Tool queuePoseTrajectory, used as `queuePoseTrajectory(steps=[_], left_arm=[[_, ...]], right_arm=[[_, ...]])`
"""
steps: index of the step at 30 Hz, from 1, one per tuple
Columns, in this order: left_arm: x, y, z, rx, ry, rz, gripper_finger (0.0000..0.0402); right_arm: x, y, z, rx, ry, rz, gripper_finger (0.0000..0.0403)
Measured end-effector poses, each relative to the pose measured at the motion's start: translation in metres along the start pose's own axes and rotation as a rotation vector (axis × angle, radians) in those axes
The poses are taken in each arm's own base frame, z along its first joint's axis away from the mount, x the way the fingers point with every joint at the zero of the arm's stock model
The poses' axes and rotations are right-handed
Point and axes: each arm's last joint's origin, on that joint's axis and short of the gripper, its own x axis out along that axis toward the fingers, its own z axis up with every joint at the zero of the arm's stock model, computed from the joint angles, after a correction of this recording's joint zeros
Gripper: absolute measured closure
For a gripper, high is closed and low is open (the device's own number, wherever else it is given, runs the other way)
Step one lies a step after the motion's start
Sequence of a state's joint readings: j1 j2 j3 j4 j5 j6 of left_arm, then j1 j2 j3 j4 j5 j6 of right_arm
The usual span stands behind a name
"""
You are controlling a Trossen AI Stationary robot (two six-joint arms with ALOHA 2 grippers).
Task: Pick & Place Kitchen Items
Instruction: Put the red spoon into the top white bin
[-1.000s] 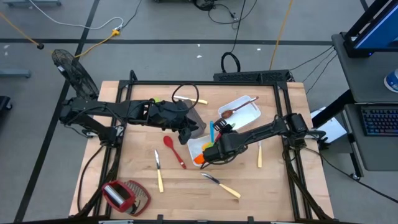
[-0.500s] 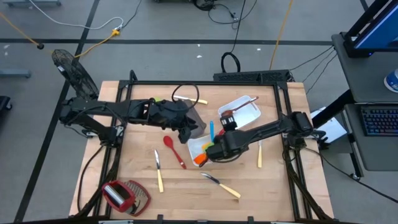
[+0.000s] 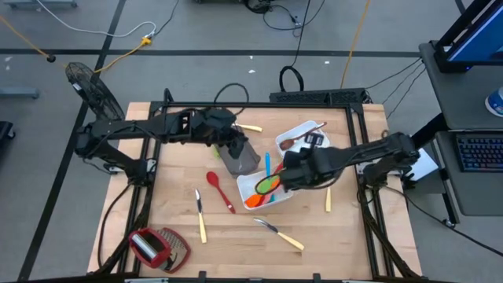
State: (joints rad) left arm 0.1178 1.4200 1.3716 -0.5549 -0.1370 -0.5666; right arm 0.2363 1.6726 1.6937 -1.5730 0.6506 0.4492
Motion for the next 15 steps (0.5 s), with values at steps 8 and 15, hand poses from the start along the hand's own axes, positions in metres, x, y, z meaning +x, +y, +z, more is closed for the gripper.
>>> queuePoseTrajectory(steps=[8, 15], left_arm=[[0.002, 0.017, 0.01, -0.06, -0.018, 0.044, 0.0282], [0.003, 0.027, 0.016, -0.155, -0.036, 0.07, 0.0282]], right_arm=[[-0.017, -0.046, -0.04, 0.145, -0.097, -0.009, 0.0401], [-0.015, -0.083, -0.085, 0.303, -0.197, 0.054, 0.0401]])
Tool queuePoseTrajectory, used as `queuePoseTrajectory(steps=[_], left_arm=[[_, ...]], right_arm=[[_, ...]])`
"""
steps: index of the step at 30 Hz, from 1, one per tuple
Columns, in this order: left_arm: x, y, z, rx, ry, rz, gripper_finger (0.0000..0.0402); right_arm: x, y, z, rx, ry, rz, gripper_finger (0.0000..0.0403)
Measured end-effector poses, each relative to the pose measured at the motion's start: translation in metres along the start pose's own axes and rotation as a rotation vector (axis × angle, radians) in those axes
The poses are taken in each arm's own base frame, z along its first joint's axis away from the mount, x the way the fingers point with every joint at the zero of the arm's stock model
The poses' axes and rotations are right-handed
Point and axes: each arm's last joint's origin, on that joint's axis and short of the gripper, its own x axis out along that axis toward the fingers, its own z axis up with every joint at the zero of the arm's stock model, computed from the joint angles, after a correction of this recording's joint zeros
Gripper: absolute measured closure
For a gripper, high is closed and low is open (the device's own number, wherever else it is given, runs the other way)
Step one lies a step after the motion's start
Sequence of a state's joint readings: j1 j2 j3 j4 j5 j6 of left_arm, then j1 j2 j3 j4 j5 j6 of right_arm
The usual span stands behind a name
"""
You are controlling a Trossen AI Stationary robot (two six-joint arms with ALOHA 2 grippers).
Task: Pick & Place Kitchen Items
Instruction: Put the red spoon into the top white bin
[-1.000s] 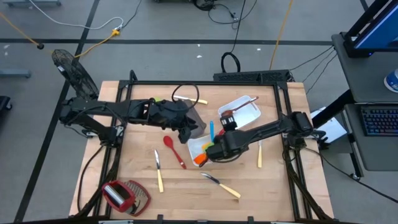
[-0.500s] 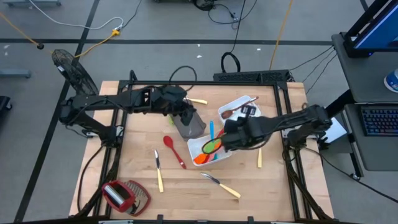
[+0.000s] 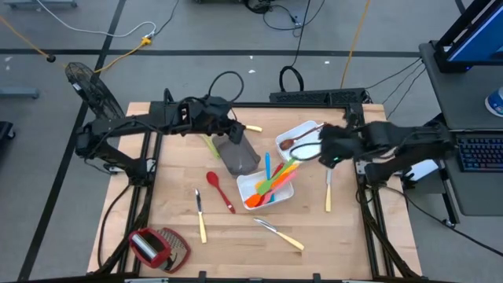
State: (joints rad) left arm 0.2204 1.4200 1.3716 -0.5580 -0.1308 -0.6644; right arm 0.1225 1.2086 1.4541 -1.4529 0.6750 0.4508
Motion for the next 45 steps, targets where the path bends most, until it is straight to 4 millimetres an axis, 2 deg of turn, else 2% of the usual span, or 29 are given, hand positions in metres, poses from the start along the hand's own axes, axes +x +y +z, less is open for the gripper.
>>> queuePoseTrajectory(steps=[5, 11, 15, 22, 27, 30, 38, 45], left_arm=[[0.0, 0.003, 0.003, -0.076, -0.007, 0.01, 0.0282], [0.001, 0.005, 0.004, -0.176, -0.007, 0.016, 0.0282], [0.001, 0.014, 0.0, -0.251, 0.043, 0.084, 0.0282], [-0.006, 0.036, -0.02, -0.445, 0.222, 0.34, 0.0282], [-0.013, 0.041, -0.032, -0.54, 0.295, 0.468, 0.0282], [-0.015, 0.033, -0.04, -0.554, 0.35, 0.45, 0.0282], [-0.022, -0.002, -0.07, -0.642, 0.45, 0.402, 0.0282], [-0.013, -0.028, -0.107, -0.726, 0.503, 0.483, 0.0282]], right_arm=[[-0.006, -0.02, -0.022, 0.093, -0.088, 0.033, 0.04], [-0.007, -0.032, -0.039, 0.128, -0.162, 0.055, 0.0399], [-0.003, -0.031, -0.043, 0.101, -0.22, 0.065, 0.0399], [0.009, -0.022, -0.046, 0.049, -0.302, 0.078, 0.0399], [0.012, -0.02, -0.048, 0.051, -0.314, 0.081, 0.0399], [0.011, -0.022, -0.049, 0.038, -0.321, 0.079, 0.0399], [0.007, -0.031, -0.054, 0.066, -0.34, 0.07, 0.0399], [0.005, -0.039, -0.058, 0.043, -0.353, 0.065, 0.0399]])
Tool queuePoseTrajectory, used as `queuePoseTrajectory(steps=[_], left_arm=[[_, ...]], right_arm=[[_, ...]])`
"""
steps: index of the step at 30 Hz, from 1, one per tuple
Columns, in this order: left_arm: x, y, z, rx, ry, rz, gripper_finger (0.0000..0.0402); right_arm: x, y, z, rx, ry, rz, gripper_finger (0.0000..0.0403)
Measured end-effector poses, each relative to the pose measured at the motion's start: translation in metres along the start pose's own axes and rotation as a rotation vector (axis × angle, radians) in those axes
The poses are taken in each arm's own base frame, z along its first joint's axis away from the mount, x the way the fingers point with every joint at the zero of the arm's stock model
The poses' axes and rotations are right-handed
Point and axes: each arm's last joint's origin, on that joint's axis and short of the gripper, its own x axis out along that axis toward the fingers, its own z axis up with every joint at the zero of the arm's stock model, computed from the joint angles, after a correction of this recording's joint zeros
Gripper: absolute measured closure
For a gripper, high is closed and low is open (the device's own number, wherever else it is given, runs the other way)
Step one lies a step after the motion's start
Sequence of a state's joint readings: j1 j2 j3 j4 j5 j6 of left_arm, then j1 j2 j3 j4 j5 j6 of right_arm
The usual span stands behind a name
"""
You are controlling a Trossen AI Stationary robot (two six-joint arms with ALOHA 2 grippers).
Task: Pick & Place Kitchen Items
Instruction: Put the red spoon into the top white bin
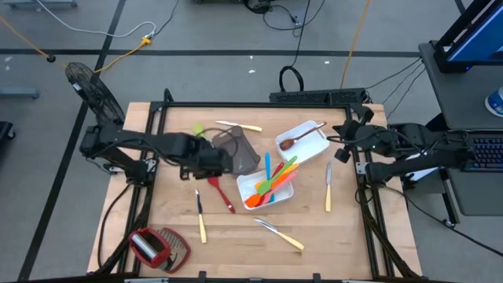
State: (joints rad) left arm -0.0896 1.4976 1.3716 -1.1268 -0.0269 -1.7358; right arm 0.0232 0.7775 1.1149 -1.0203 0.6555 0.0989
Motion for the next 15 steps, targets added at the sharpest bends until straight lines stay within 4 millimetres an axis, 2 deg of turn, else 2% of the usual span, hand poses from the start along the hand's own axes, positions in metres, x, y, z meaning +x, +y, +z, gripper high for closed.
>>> queuePoseTrajectory(steps=[6, 15], left_arm=[[0.029, -0.007, -0.015, -0.103, -0.006, 0.083, 0.0282], [0.067, -0.009, -0.029, -0.124, 0.025, 0.238, 0.0282]], right_arm=[[0.0, 0.0, 0.001, -0.024, -0.008, 0.063, 0.0399], [0.0, 0.001, 0.001, -0.094, -0.011, 0.099, 0.0399]])
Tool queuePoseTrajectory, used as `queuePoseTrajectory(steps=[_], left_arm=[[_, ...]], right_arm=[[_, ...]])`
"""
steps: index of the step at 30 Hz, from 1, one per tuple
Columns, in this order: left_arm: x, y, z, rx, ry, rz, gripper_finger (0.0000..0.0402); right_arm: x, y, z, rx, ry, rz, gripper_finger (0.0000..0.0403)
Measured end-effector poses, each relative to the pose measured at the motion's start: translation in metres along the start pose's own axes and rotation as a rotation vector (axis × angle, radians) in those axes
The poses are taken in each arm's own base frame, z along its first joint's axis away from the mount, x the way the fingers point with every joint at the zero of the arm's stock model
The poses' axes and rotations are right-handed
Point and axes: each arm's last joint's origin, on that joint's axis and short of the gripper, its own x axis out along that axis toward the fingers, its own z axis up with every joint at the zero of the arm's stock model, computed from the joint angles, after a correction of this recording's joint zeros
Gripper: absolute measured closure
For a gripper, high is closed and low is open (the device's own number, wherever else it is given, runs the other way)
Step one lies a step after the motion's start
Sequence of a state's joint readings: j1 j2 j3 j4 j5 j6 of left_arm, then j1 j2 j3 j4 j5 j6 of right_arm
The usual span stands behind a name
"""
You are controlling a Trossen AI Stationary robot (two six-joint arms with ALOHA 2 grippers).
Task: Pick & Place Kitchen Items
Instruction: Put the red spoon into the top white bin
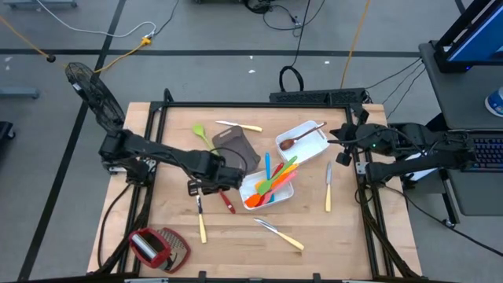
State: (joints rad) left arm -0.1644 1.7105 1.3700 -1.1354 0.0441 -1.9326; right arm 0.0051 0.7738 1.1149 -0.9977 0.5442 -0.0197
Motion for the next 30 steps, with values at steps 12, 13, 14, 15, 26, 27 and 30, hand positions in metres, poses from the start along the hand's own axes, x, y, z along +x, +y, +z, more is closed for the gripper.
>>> queuePoseTrajectory(steps=[12, 13, 14, 15, 26, 27, 30], left_arm=[[0.043, 0.008, 0.004, -0.065, -0.01, 0.01, 0.0282], [0.046, 0.009, 0.005, -0.065, -0.011, 0.009, 0.0282], [0.048, 0.011, 0.005, -0.065, -0.013, 0.016, 0.0282], [0.051, 0.012, 0.006, -0.071, -0.015, 0.02, 0.0282], [0.089, 0.019, 0.016, -0.185, 0.016, -0.08, 0.0282], [0.09, 0.02, 0.017, -0.195, 0.018, -0.083, 0.0282], [0.093, 0.021, 0.017, -0.211, 0.022, -0.094, 0.0282]], right_arm=[[0.0, 0.0, 0.0, -0.049, -0.001, 0.0, 0.0399], [0.0, 0.0, 0.0, -0.049, -0.001, 0.0, 0.0399], [0.0, 0.0, 0.0, -0.049, -0.001, 0.0, 0.0399], [0.0, 0.0, 0.0, -0.048, -0.001, 0.0, 0.0399], [0.0, 0.0, 0.0, -0.046, -0.005, -0.001, 0.0399], [0.0, 0.0, 0.0, -0.046, -0.004, -0.002, 0.0399], [0.0, 0.0, 0.001, -0.045, -0.007, -0.003, 0.0399]])
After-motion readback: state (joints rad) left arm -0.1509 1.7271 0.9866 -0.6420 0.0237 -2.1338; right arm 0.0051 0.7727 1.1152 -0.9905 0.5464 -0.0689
